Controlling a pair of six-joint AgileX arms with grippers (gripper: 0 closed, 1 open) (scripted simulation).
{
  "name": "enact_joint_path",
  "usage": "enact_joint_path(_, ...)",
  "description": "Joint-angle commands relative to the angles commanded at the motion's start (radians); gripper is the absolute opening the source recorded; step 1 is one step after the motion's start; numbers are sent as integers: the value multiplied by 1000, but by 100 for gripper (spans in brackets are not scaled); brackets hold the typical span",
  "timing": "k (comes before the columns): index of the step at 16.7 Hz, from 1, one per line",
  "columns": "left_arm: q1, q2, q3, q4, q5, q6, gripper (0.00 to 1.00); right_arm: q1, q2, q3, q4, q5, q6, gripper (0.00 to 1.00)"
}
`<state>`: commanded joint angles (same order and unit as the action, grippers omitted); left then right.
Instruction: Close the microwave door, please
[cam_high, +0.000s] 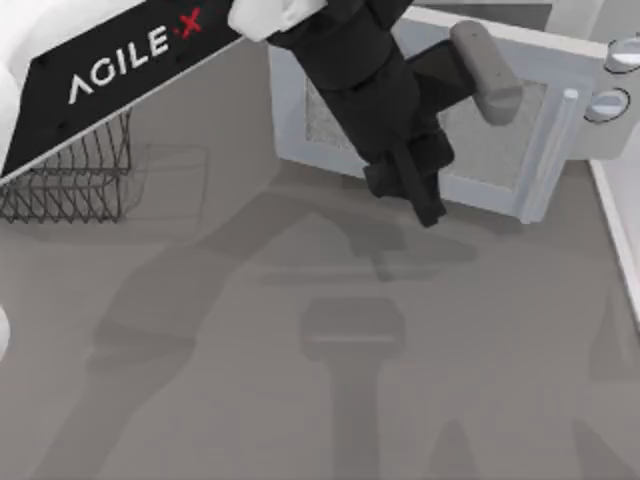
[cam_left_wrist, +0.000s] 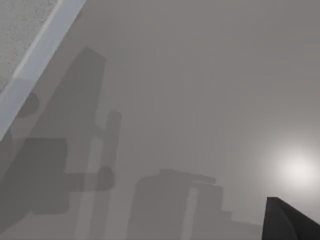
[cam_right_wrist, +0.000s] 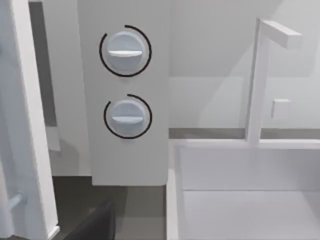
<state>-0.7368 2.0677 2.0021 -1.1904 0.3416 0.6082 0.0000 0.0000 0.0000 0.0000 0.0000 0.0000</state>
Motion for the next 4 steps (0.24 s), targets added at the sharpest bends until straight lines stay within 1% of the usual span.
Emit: enact_joint_path(4, 9, -24, 54, 37, -15, 2, 0, 0, 0, 0, 0, 0, 0, 100)
